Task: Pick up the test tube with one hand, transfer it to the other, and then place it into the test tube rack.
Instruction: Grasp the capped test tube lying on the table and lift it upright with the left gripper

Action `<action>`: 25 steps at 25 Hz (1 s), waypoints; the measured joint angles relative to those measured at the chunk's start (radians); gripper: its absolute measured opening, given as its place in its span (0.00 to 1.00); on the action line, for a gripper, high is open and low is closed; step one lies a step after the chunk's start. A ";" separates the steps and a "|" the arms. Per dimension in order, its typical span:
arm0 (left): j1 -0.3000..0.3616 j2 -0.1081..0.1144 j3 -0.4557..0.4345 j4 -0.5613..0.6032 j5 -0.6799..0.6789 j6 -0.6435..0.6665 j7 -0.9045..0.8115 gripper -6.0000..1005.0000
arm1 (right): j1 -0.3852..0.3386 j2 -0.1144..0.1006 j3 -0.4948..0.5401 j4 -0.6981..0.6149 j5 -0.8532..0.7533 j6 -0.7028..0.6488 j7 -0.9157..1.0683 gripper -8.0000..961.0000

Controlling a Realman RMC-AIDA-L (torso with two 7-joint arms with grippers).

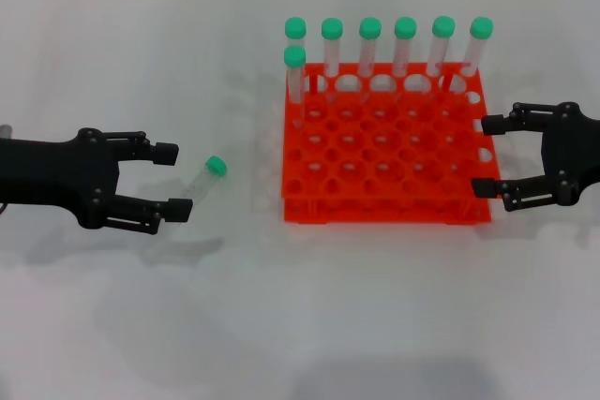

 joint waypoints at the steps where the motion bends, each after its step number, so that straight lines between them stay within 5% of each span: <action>1: -0.001 0.000 -0.001 0.000 0.000 0.000 -0.009 0.87 | 0.000 0.000 0.001 0.000 0.000 0.000 0.000 0.90; 6: -0.004 -0.006 0.015 0.092 0.005 0.009 -0.180 0.87 | 0.000 -0.003 0.003 0.000 0.003 0.000 0.000 0.90; 12: -0.013 -0.041 0.068 0.310 0.115 0.038 -0.559 0.87 | -0.001 -0.006 0.005 -0.004 0.008 0.003 -0.005 0.90; 25: -0.160 -0.056 0.177 0.411 0.469 0.046 -1.050 0.87 | -0.003 -0.001 0.005 -0.015 0.009 0.030 -0.025 0.90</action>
